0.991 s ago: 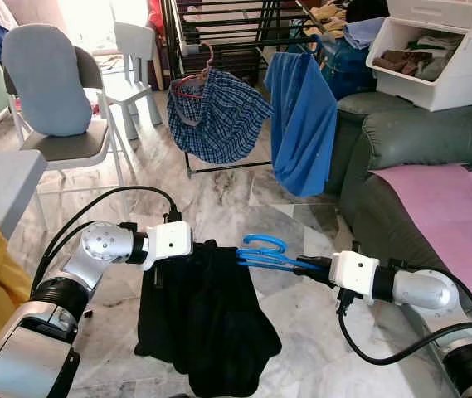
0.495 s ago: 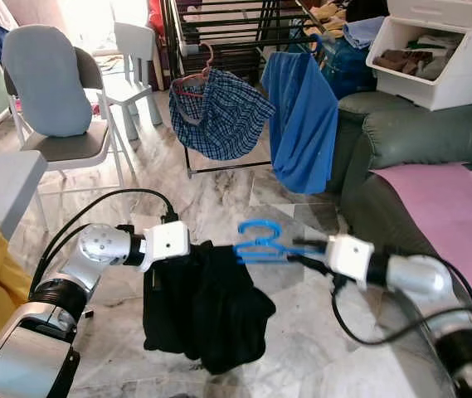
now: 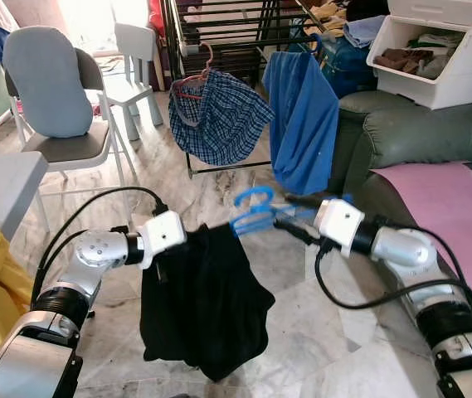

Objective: Hang hanger

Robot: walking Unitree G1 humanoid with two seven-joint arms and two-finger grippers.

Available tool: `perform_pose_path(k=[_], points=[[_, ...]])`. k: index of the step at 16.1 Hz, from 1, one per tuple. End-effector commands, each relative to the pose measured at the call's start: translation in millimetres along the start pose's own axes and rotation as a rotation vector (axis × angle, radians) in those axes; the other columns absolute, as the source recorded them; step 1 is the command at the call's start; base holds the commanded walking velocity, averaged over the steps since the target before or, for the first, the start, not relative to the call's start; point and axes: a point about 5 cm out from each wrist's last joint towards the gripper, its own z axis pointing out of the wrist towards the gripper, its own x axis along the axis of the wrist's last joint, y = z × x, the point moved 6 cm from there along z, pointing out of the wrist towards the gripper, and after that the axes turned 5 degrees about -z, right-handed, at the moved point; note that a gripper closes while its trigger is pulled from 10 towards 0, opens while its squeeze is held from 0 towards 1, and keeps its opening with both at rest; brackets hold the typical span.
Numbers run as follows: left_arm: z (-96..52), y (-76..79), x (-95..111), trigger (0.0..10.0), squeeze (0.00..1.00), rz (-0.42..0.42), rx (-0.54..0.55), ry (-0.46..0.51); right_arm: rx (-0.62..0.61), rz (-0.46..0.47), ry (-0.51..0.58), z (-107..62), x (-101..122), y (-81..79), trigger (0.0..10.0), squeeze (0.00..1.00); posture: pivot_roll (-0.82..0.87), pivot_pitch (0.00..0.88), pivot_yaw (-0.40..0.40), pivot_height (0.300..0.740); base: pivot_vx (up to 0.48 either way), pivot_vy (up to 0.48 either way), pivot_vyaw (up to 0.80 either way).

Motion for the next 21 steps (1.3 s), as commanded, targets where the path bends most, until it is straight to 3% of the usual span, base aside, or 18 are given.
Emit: perform_pose_path(k=[1,4,5,10,12,14,16,17,19,20,21], points=[[-5.5,-8.2,4.0,0.0,0.0,0.006,0.031,0.015,-0.064,-0.027,-0.001,-4.9,1.9,18.6,10.0,1.0,-0.08,0.0,0.014,0.74,0.0,0.0,0.0],[-7.1,-8.8,0.0,0.0,0.0,0.003,0.041,0.0,-0.1,-0.037,-0.01,-9.3,1.4,27.2,10.0,1.0,-0.09,0.0,0.016,0.74,0.0,0.0,0.0],[-9.4,-15.9,-2.1,0.0,0.0,-0.02,0.089,-0.005,-0.23,-0.05,-0.001,-14.8,4.6,46.7,10.0,1.0,-0.09,0.0,0.019,0.74,0.0,0.0,0.0],[-15.2,-48.2,10.2,0.0,0.0,-0.16,0.29,0.088,-0.681,-0.041,0.032,-42.1,11.9,87.8,10.0,1.0,-0.09,0.0,0.021,0.74,0.0,0.0,0.0],[-15.4,-51.2,13.5,0.0,0.0,-0.178,0.308,0.112,-0.754,-0.011,-0.012,-50.0,0.1,84.3,10.0,1.0,-0.08,0.0,0.019,0.74,0.0,0.0,0.0],[-14.7,-57.1,30.0,0.0,0.0,-0.205,0.316,0.197,-0.84,0.144,-0.098,-55.4,-29.0,67.2,10.0,1.0,-0.08,0.0,0.016,0.74,0.0,0.0,0.0],[-9.2,-51.4,48.3,0.0,0.0,-0.184,0.267,0.272,-0.881,0.348,-0.191,-50.9,-56.9,46.4,10.0,1.0,-0.07,0.0,0.017,0.74,0.0,0.0,0.0],[-2.7,-40.3,57.4,0.0,0.0,-0.146,0.212,0.3,-0.835,0.472,-0.253,-37.5,-71.3,29.0,10.0,1.0,-0.07,0.0,0.016,0.74,0.0,0.0,0.0],[3.8,-24.9,66.9,0.0,0.0,-0.091,0.137,0.327,-0.728,0.546,-0.333,-18.7,-82.3,6.9,10.0,1.0,-0.06,0.0,0.014,0.74,0.0,0.0,0.0],[6.2,-16.0,67.6,0.0,0.0,-0.05,0.094,0.325,-0.68,0.588,-0.34,-8.2,-82.5,-0.2,10.0,0.85,-0.05,0.0,0.011,0.74,0.0,0.0,0.0],[6.5,-8.8,67.9,0.0,0.0,-0.008,0.067,0.327,-0.615,0.622,-0.308,4.6,-76.4,-6.4,10.0,0.06,-0.05,0.0,0.009,0.74,0.0,0.0,0.0]])
